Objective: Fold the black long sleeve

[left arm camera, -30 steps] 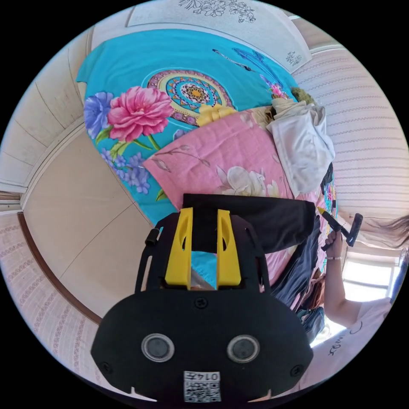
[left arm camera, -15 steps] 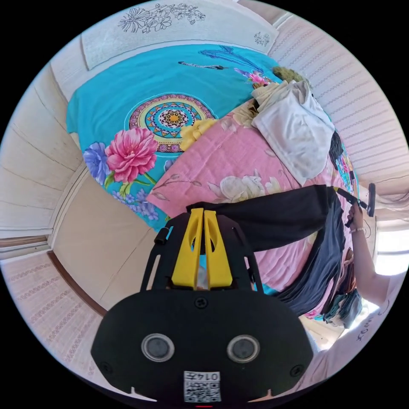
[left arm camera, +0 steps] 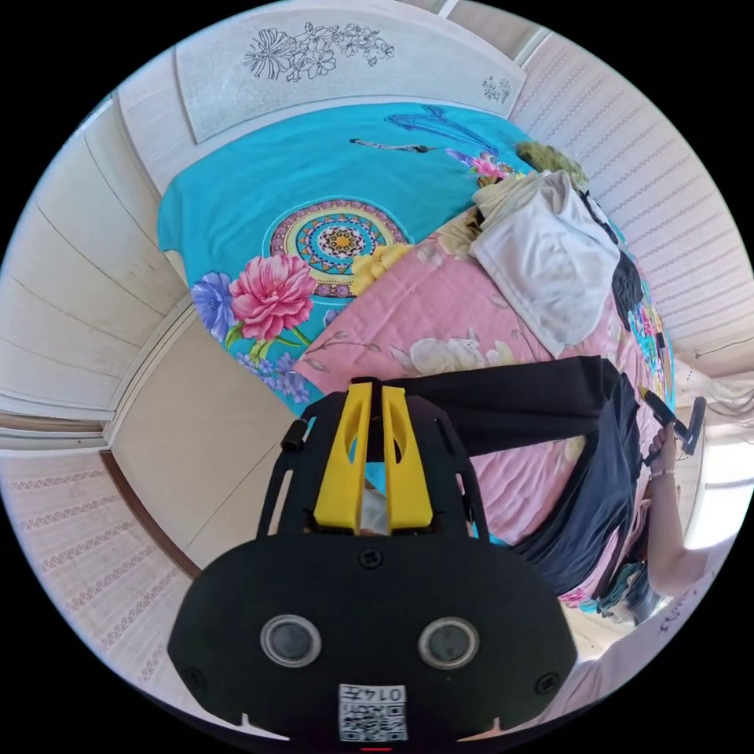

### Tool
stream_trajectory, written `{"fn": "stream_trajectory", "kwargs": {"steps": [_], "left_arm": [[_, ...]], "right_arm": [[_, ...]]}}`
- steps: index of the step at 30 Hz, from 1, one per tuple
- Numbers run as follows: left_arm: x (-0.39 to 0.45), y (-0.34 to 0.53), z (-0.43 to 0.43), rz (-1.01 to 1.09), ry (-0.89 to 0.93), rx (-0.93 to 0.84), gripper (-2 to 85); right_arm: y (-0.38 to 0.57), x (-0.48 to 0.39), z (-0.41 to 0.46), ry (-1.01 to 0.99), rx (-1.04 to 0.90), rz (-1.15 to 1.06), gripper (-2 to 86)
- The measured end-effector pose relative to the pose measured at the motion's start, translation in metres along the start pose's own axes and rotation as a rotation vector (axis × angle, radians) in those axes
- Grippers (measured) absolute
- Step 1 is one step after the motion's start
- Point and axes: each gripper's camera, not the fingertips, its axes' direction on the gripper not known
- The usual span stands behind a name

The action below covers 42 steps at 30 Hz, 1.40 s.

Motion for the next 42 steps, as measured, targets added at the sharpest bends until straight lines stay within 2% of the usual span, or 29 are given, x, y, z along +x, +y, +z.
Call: {"fn": "stream_trajectory", "kwargs": {"steps": [4, 9, 12, 15, 18, 21, 27, 31, 35, 42], "left_arm": [[0.07, 0.029, -0.013, 0.132, 0.045, 0.028, 3.1], [0.2, 0.067, 0.027, 0.421, 0.236, -0.077, 4.0], [0.264, 0.081, 0.049, 0.589, 0.292, -0.099, 4.2], [0.363, 0.107, 0.073, 0.871, 0.305, -0.081, 4.3], [0.428, 0.132, 0.088, 1.035, 0.35, -0.06, 4.3], [0.526, 0.18, 0.111, 1.247, 0.462, -0.031, 4.4], [0.685, 0.272, 0.143, 1.529, 0.629, -0.041, 4.9], [0.752, 0.344, 0.153, 1.647, 0.678, -0.097, 5.5], [0.806, 0.444, 0.151, 1.818, 0.648, -0.124, 6.2], [0.883, 0.56, 0.169, 2.021, 0.454, -0.171, 6.8]], "right_arm": [[0.134, 0.033, -0.055, 0.06, 0.032, 0.143, 4.9], [0.304, 0.07, -0.101, 0.161, -0.041, 0.408, 5.8], [0.389, 0.089, -0.126, 0.23, -0.048, 0.527, 5.9], [0.455, 0.108, -0.153, 0.274, 0.046, 0.609, 6.0], [0.517, 0.126, -0.174, 0.279, 0.174, 0.679, 6.1], [0.582, 0.134, -0.188, 0.309, 0.285, 0.738, 6.3], [0.717, 0.133, -0.21, 0.494, 0.433, 0.925, 8.0], [0.803, 0.128, -0.217, 0.547, 0.527, 1.026, 10.1], [0.861, 0.125, -0.214, 0.541, 0.564, 1.067, 11.3], [0.931, 0.143, -0.189, 0.345, 0.648, 1.08, 9.8]]}}
